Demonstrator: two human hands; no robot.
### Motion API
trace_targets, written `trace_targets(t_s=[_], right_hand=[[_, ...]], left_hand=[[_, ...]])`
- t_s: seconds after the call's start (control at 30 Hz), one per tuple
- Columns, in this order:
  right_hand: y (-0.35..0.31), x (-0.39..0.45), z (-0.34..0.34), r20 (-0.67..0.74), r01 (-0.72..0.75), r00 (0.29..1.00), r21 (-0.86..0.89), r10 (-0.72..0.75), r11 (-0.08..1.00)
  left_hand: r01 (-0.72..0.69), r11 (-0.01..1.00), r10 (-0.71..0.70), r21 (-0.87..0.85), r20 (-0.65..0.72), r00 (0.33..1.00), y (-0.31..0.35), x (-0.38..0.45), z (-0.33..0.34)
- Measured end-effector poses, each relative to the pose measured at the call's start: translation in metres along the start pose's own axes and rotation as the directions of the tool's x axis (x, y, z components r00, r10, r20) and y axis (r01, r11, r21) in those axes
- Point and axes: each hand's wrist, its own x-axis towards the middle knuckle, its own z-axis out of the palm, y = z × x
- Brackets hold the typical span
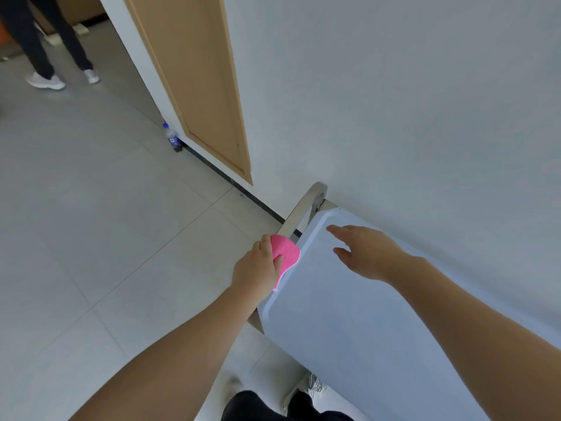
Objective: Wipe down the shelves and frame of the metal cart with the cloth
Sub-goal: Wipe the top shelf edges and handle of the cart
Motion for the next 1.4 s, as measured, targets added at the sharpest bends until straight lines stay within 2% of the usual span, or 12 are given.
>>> trace_targets(t_s=[0.1, 0.23, 0.4, 0.5, 0.57, 0.77, 0.83, 0.9, 1.0, 1.17, 1.3, 1.4], right_hand=[[-0.016, -0.009, 0.005, 0.002, 0.01, 1.0, -0.025, -0.01, 1.0], [-0.039, -0.021, 0.014, -0.002, -0.009, 1.0, -0.053, 0.009, 0.999], [-0.078, -0.043, 0.045, 0.046, -0.044, 0.998, -0.058, 0.046, 0.997], [-0.1, -0.061, 0.067, 0.082, -0.046, 0.995, -0.058, 0.051, 0.997], [-0.11, -0.071, 0.078, 0.098, -0.045, 0.994, -0.064, 0.051, 0.997], [-0.11, -0.082, 0.082, 0.182, -0.084, 0.978, -0.086, 0.099, 0.993], [-0.109, -0.078, 0.081, 0.202, -0.114, 0.971, -0.076, 0.128, 0.991], [-0.159, -0.112, 0.062, 0.067, -0.105, 0.992, -0.068, 0.109, 0.992], [-0.169, -0.105, 0.058, 0.059, -0.057, 0.997, -0.002, 0.057, 0.998], [-0.187, -0.099, 0.054, -0.034, 0.022, 0.999, 0.09, -0.019, 0.996], [-0.187, -0.132, 0.035, -0.097, -0.048, 0.993, 0.186, 0.067, 0.981], [-0.179, -0.165, 0.021, -0.151, -0.104, 0.978, 0.235, 0.142, 0.966]], left_hand=[[-0.005, 0.995, 0.002, -0.101, -0.031, 1.0, -0.017, -0.022, 0.008], [-0.085, 0.967, 0.068, -0.241, -0.079, 0.995, -0.046, -0.045, 0.022], [-0.092, 0.906, 0.1, -0.414, -0.002, 0.995, -0.086, -0.072, 0.05], [0.072, 0.875, 0.003, -0.478, 0.155, 0.988, -0.108, -0.087, 0.075], [0.194, 0.87, -0.077, -0.453, 0.263, 0.962, -0.122, -0.097, 0.088], [0.098, 0.898, -0.014, -0.429, 0.195, 0.981, -0.117, -0.098, 0.072], [0.063, 0.868, 0.038, -0.492, 0.192, 0.981, -0.11, -0.092, 0.062], [-0.121, 0.874, 0.18, -0.47, 0.082, 0.98, -0.12, -0.124, -0.007], [-0.247, 0.819, 0.316, -0.518, 0.046, 0.948, -0.11, -0.123, -0.02], [-0.357, 0.704, 0.414, -0.614, -0.054, 0.909, -0.092, -0.136, -0.029], [-0.353, 0.652, 0.487, -0.672, 0.014, 0.873, -0.068, -0.153, -0.05], [-0.374, 0.586, 0.605, -0.719, 0.081, 0.792, -0.045, -0.165, -0.066]])
